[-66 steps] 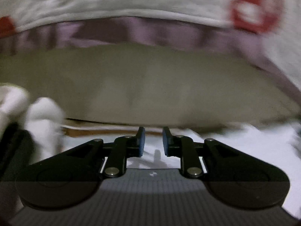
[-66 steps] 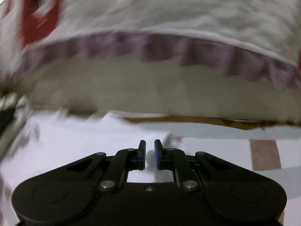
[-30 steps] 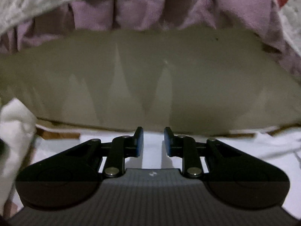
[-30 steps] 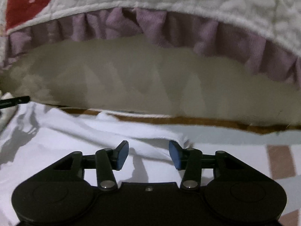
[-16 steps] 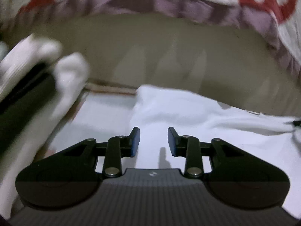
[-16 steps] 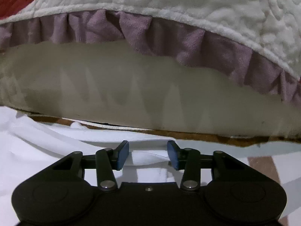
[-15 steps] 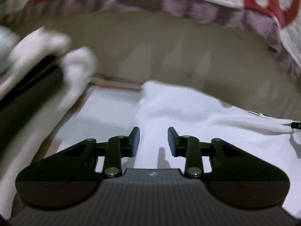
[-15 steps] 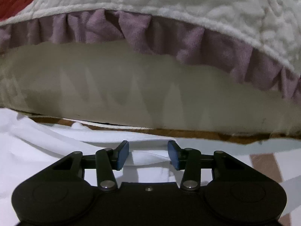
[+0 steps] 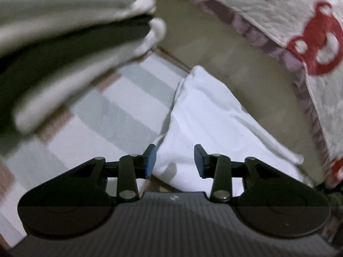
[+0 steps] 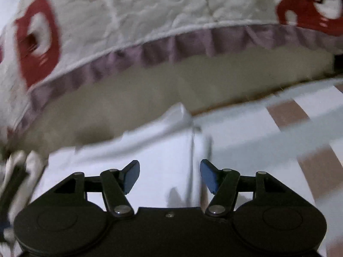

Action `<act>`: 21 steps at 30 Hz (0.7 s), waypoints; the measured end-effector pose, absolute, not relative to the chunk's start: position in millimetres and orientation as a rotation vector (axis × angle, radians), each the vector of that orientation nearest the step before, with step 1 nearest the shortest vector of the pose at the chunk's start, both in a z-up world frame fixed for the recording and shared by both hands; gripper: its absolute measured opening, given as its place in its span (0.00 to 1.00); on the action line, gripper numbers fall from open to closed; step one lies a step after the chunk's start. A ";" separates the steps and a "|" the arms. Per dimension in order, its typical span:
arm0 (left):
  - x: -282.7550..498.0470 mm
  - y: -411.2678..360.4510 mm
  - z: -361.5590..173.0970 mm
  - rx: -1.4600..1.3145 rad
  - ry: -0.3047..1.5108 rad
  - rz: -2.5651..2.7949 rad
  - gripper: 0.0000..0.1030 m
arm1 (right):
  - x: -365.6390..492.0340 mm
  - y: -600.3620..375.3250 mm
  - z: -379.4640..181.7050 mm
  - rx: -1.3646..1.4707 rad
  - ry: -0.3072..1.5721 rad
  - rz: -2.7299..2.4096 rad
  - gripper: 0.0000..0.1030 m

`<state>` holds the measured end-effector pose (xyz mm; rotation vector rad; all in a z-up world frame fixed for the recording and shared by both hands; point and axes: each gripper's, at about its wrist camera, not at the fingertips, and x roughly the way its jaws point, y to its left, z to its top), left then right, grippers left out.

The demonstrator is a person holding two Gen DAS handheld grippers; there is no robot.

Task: Fold clothes

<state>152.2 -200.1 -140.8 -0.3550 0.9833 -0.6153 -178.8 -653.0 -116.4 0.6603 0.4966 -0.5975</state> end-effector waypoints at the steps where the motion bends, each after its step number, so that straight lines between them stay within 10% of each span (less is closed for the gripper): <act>1: 152.6 -200.9 -147.6 -0.389 1.018 -0.609 0.36 | -195.8 -637.4 -118.5 0.656 0.502 -0.595 0.65; 7: 140.3 -193.1 -180.2 -0.527 1.120 -0.578 0.36 | -256.8 -603.3 -133.0 0.739 0.564 -0.581 0.48; 16: 125.5 -222.4 -200.2 -0.601 1.164 -0.712 0.40 | -264.3 -597.4 -183.6 1.387 0.334 -0.430 0.58; 21: 123.3 -239.5 -207.6 -0.573 1.140 -0.677 0.40 | -232.3 -589.3 -179.4 1.223 0.430 -0.587 0.61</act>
